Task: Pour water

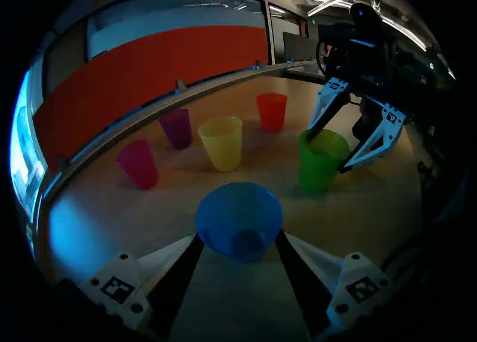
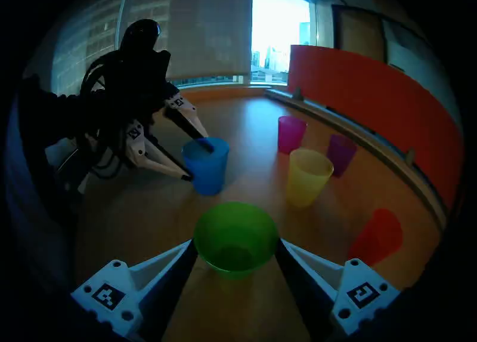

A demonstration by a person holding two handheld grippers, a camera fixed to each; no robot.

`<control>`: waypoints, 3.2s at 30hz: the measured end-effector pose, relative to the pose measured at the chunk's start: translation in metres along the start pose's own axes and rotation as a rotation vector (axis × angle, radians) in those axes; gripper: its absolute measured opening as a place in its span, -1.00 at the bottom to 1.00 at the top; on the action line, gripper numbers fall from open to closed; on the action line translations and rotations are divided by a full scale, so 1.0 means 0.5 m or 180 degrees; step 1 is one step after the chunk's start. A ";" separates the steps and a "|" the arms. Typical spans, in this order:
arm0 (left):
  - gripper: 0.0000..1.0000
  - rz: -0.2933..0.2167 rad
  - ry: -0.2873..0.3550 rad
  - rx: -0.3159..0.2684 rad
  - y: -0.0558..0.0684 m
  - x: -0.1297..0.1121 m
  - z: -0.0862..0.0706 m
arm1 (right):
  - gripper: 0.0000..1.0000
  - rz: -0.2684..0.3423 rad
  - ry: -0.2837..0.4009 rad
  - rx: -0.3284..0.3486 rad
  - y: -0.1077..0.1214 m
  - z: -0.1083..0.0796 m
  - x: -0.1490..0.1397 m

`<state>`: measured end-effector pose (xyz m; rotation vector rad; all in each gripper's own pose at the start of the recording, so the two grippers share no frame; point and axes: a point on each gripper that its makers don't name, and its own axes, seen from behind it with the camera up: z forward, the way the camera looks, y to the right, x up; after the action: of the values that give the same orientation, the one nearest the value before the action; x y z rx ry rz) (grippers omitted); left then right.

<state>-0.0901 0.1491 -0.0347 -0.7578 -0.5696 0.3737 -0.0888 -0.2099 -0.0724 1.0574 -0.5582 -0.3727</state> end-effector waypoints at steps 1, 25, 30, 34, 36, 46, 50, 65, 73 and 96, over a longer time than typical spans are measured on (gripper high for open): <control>0.73 0.0003 -0.0004 0.0003 0.000 -0.002 0.000 | 0.93 -0.0004 -0.0010 -0.0011 0.001 0.001 -0.003; 0.76 -0.0082 -0.0038 0.0144 -0.009 -0.042 -0.047 | 0.94 0.0177 0.0000 -0.0150 -0.006 -0.039 -0.057; 0.76 -0.0140 -0.0027 0.0199 -0.013 -0.047 -0.063 | 0.94 0.0213 0.0023 -0.0227 -0.002 -0.058 -0.066; 0.76 -0.0174 -0.0010 0.0254 -0.019 -0.050 -0.072 | 0.95 0.0270 0.0067 -0.0314 0.005 -0.076 -0.072; 0.76 -0.0185 0.0003 0.0298 -0.025 -0.051 -0.077 | 0.95 0.0315 0.0092 -0.0364 0.009 -0.085 -0.076; 0.76 -0.0327 0.0061 0.0548 -0.057 -0.069 -0.107 | 0.95 0.0511 0.0230 -0.0657 0.033 -0.132 -0.085; 0.76 -0.0407 0.0127 0.0649 -0.071 -0.071 -0.125 | 0.94 0.0606 0.0290 -0.0801 0.044 -0.153 -0.090; 0.76 -0.0644 0.0303 0.1020 -0.122 -0.087 -0.170 | 0.95 0.0727 0.0499 -0.1294 0.073 -0.217 -0.093; 0.76 -0.0695 0.0440 0.1246 -0.160 -0.078 -0.197 | 0.94 0.0755 0.0726 -0.1715 0.127 -0.258 -0.079; 0.75 -0.0913 0.1158 0.1859 -0.257 0.003 -0.273 | 0.94 0.1077 0.1672 -0.2728 0.267 -0.398 0.012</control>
<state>0.0087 -0.0097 -0.0206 -0.1654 -0.1979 0.1156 0.0379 -0.0117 -0.0258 0.1948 -0.0619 -0.0051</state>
